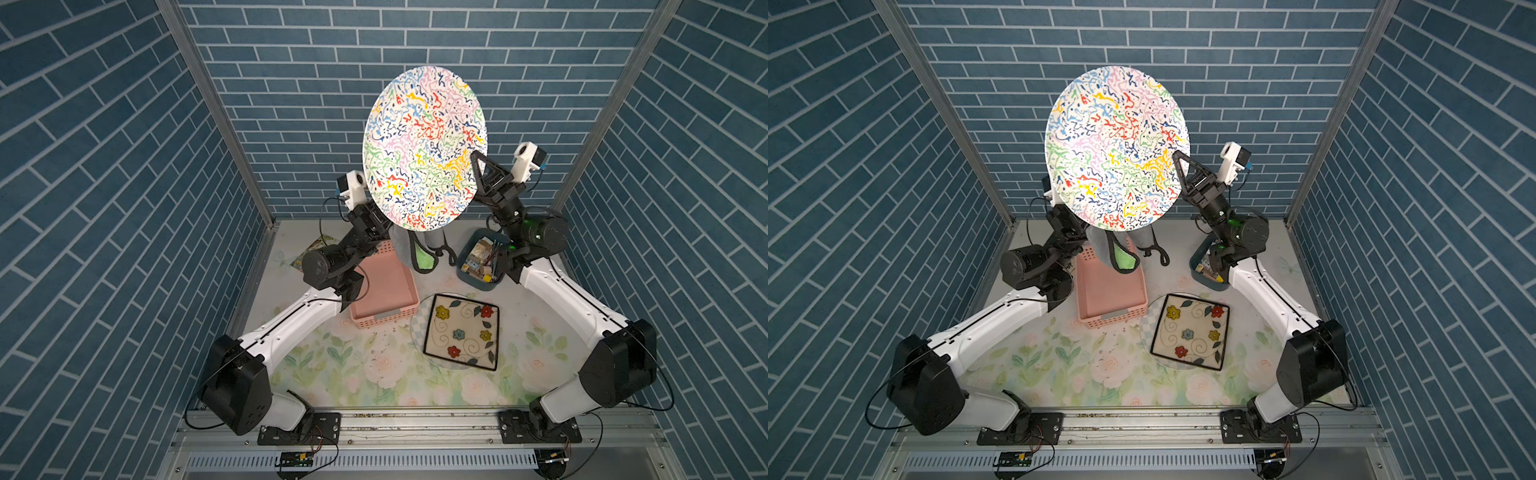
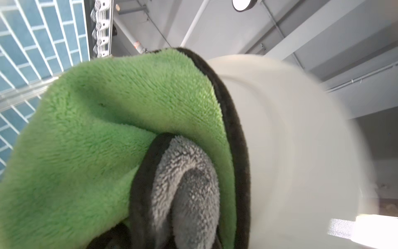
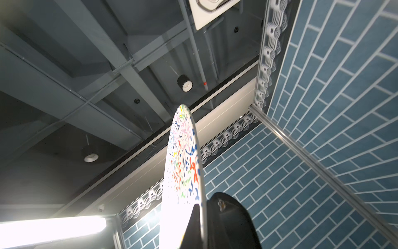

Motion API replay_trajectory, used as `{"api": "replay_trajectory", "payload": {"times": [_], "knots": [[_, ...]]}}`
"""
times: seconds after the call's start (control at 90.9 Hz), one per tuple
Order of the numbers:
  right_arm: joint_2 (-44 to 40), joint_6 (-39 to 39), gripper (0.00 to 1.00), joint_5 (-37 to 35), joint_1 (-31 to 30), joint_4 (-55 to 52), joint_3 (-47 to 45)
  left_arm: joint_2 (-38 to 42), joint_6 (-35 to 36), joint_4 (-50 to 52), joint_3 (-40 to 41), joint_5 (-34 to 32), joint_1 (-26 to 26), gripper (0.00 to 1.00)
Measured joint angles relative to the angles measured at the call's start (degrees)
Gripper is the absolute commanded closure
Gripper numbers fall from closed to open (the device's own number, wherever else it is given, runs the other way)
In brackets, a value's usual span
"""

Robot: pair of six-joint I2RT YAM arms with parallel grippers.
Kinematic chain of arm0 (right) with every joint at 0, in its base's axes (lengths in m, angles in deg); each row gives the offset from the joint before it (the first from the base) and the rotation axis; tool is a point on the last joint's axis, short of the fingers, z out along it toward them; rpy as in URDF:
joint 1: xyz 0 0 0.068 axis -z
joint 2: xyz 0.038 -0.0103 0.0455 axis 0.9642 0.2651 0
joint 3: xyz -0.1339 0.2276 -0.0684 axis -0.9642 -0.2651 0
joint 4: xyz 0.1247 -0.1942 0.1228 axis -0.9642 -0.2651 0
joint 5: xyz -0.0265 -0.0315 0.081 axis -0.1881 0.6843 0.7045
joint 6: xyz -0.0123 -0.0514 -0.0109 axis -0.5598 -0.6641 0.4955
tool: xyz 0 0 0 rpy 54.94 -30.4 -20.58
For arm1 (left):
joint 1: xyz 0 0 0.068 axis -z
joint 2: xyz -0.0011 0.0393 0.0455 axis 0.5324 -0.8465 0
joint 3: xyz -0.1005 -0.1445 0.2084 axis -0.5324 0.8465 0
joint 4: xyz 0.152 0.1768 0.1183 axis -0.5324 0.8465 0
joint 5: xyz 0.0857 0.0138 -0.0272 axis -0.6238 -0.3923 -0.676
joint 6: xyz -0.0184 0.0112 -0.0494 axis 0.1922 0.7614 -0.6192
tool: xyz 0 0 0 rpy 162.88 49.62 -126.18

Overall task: Wipe the wet plate dry
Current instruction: Wipe the plate with towel.

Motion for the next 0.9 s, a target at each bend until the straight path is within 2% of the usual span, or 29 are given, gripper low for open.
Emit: {"api": "replay_trajectory", "payload": {"times": [0.154,0.286,0.418,0.572,0.726,0.825,0.902], "knots": [[-4.87,-0.20,1.00,-1.03,-1.53,1.16,-10.36,-0.74,0.63,2.89,-8.63,1.11,-5.97,1.00],[-5.77,-0.98,1.00,-1.49,-7.82,3.17,-13.51,-2.47,0.48,1.53,-13.99,0.79,-6.25,1.00],[-2.89,-3.10,1.00,1.01,-9.92,5.25,-9.84,-3.15,1.66,0.94,-13.16,-0.17,-3.41,1.00],[-0.07,-5.51,1.00,3.39,-6.47,2.54,-1.81,-4.13,2.73,2.60,-9.62,0.72,-1.14,1.00],[-4.68,-8.52,1.00,2.14,-3.76,-0.87,-9.05,-4.11,2.99,5.75,-9.42,2.54,-5.07,1.00],[-7.13,-10.93,1.00,1.09,-6.95,-1.79,-14.36,-3.96,3.39,7.30,-10.97,2.82,-8.02,1.00],[-7.34,-12.26,1.00,1.14,-10.10,-0.72,-16.09,-3.96,3.96,7.80,-12.20,2.75,-7.98,1.00]]}}
